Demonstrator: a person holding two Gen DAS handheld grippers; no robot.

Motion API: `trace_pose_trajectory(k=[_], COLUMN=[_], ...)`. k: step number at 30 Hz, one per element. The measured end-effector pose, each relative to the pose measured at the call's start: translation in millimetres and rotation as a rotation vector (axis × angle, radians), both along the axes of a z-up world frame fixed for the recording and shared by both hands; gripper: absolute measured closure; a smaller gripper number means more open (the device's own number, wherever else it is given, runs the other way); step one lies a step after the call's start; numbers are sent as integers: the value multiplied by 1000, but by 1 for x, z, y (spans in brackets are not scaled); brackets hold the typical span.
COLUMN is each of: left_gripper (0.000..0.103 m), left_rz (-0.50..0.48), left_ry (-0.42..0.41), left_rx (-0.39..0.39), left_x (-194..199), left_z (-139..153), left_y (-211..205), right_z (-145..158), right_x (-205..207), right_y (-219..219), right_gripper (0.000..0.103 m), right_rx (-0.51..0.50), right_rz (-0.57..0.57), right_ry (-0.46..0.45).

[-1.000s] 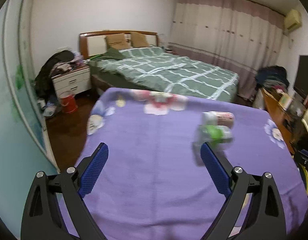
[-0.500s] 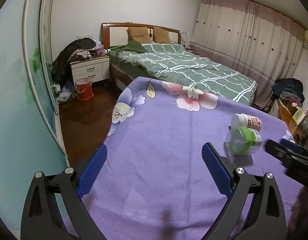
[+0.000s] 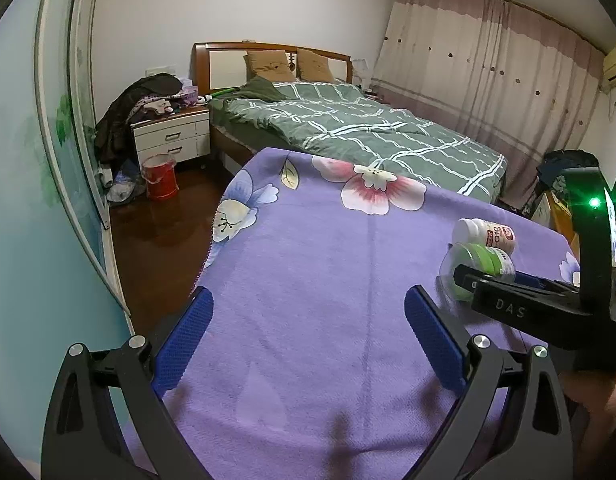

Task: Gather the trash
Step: 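Move the right tool to the green-lidded jar and grasp it, then carry the green-lidded jar over the yellow bin and open the right tool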

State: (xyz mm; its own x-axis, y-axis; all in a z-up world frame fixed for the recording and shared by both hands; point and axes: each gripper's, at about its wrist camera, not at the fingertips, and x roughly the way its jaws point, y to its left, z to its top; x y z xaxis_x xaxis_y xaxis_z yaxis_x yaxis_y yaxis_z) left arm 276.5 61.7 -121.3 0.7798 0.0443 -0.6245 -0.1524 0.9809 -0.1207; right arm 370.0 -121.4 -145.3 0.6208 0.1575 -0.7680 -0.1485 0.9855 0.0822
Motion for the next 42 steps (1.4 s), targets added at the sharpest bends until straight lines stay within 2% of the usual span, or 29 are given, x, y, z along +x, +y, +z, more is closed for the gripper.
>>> trace_pose_trajectory(k=[8,15,18,22,28,32,37,40,42], left_gripper=[8,8,8,8,8,8,8,8,7], left_rz=[-10,-25,-34,-55,-133,-190,-250,-267,-277], left_ry=[14,30,38,44,71,78,90,96,107], left_rx=[16,44,55,53,27,25,15,21,11], left_x=[1,4,5,5,6,9,18,27,35], left_z=[-3,-7,-8,-8,-4,1,8,10,9], left_y=[-5,-14,-18,-26,-49,-76,-106,-123,-132], right_z=[14,29,31,28,23,12,-7,-10,-9], right_x=[-19,-54,-75,-105,-142,-160,-170,-170,-170], right_y=[-24,-80,-123,-196,-296,-345,-381,-383,-382], right_gripper=[35,35,35,36,35,35,34,23,23], right_rx=[25,37,37,27,-3,5,15,17,21], right_rz=[-18,-95,-191,-384,-665,-801,-927,-939,-934], right_ry=[-23,-56,-77,-98,-106,-87,-53,-57,-70])
